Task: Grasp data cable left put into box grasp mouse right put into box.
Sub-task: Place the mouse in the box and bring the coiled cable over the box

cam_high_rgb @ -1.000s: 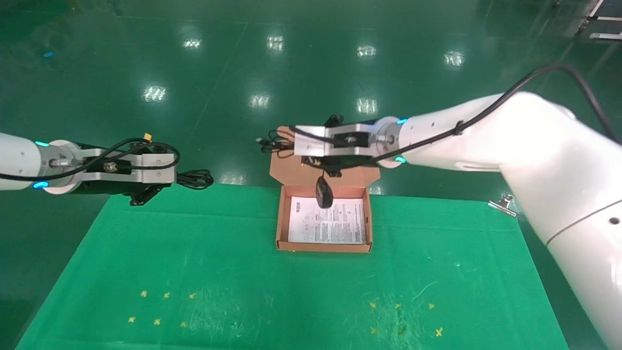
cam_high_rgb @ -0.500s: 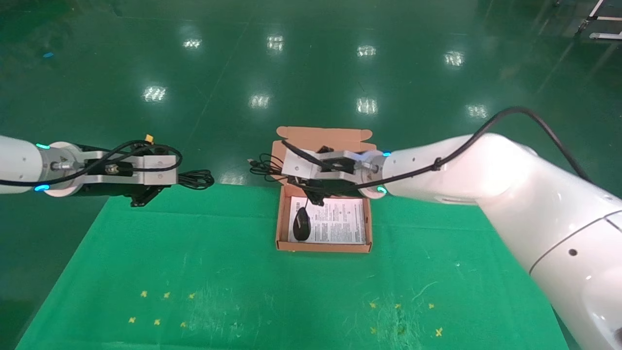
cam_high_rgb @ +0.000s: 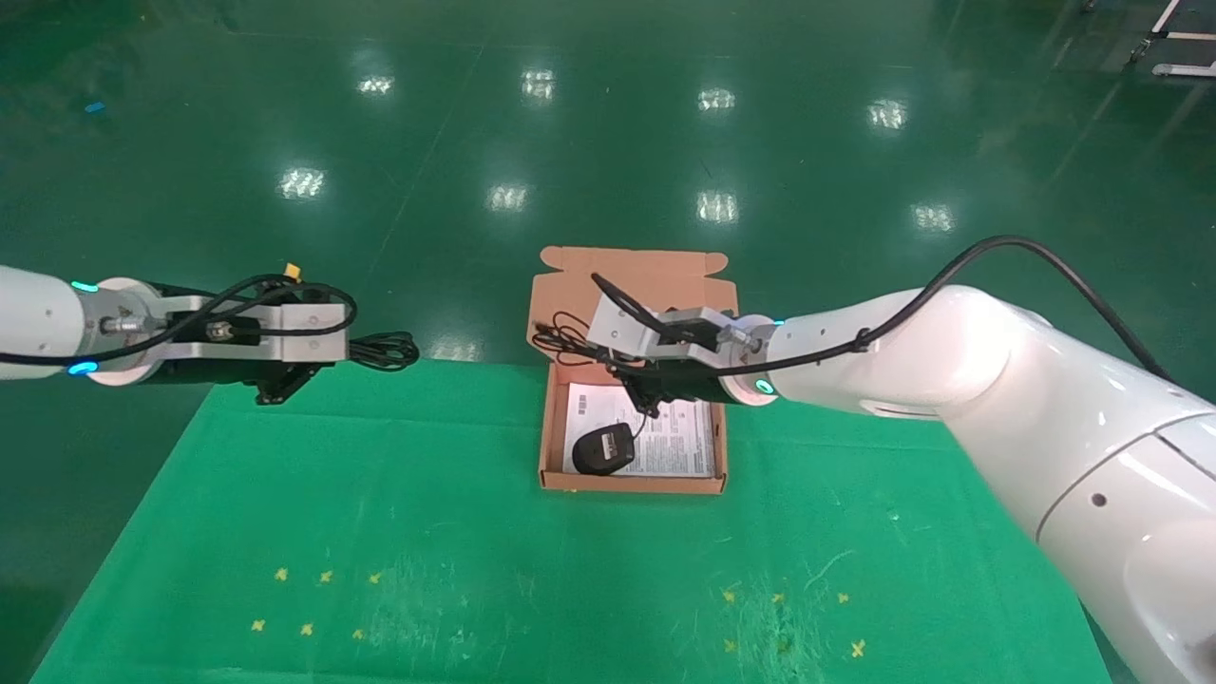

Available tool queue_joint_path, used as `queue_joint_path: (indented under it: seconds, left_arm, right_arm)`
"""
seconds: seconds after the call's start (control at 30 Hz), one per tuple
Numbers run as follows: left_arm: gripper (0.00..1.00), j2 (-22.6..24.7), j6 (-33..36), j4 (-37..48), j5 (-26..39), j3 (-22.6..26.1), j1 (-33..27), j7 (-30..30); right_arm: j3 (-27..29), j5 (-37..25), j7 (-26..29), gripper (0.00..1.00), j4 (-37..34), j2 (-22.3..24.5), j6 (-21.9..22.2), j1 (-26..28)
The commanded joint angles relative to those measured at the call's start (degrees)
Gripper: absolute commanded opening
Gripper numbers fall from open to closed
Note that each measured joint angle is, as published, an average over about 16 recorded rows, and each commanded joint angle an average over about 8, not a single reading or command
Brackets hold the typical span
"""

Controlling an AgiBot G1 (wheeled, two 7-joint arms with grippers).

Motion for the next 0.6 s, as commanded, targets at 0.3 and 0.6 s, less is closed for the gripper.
queue_joint_path:
  seconds: [0.3,0.6]
  left_arm:
    - [0.0,4.5,-3.1,2.7,-2.4,0.1,2.0,2.9]
    - [0.0,14.7,-11.4,13.1,-6.2,-0.4,3.9,12.2]
  right_arm:
    - [-0.4,0.1,0.7,1.0,3.1,3.0,-0.1,0.3]
    - [-0.1,-1.1,1.9,1.0,9.0,11.1,-0.6,1.7]
